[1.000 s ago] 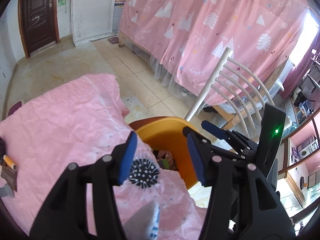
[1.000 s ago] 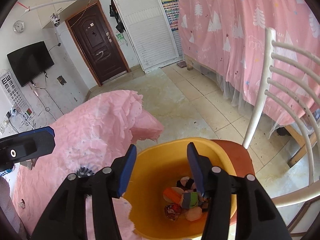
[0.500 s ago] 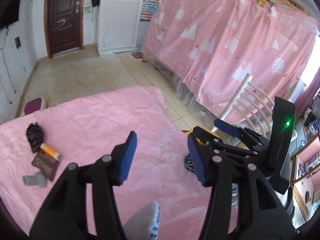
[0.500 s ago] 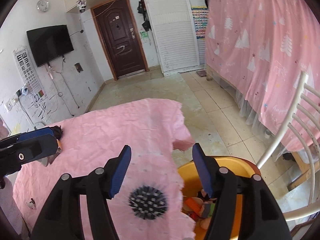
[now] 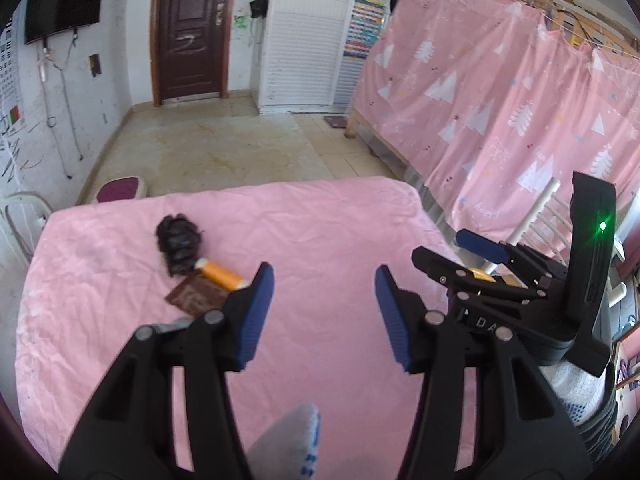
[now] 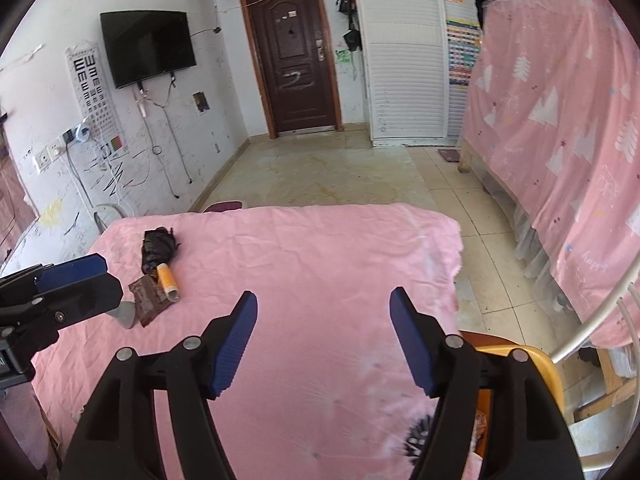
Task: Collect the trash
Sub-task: 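Move both open tools back over the bed clutter, then grasp the grey cup with the left tool while the right tool grasps the orange thread spool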
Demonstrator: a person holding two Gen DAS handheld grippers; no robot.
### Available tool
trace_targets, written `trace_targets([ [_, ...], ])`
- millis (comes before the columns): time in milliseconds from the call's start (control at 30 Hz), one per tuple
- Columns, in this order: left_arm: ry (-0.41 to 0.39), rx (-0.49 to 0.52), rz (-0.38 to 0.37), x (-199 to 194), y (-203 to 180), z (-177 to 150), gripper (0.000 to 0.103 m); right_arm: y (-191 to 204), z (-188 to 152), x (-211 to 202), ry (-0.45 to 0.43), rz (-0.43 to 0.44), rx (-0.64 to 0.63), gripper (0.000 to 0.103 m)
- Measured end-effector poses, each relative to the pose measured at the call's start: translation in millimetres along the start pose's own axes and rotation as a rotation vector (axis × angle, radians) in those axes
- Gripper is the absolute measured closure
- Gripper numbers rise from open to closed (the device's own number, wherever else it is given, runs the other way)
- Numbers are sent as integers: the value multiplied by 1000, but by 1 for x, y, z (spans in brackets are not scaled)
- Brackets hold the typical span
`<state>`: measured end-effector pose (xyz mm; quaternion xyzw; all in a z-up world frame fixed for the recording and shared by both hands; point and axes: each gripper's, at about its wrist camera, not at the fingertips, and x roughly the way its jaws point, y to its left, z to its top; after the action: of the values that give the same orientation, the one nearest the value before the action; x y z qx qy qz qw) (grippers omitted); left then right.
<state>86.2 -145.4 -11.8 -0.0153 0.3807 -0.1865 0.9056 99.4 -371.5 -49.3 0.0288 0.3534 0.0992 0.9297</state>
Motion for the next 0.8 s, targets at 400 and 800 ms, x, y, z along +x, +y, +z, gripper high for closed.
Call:
trace_targets([
  [400,-16,-74,150,-9,65,-14,53,66,10,40,56,72,-104,40],
  [800,58,-127,150,11,100,-30,53,99,17,68,89,99,-152,40],
])
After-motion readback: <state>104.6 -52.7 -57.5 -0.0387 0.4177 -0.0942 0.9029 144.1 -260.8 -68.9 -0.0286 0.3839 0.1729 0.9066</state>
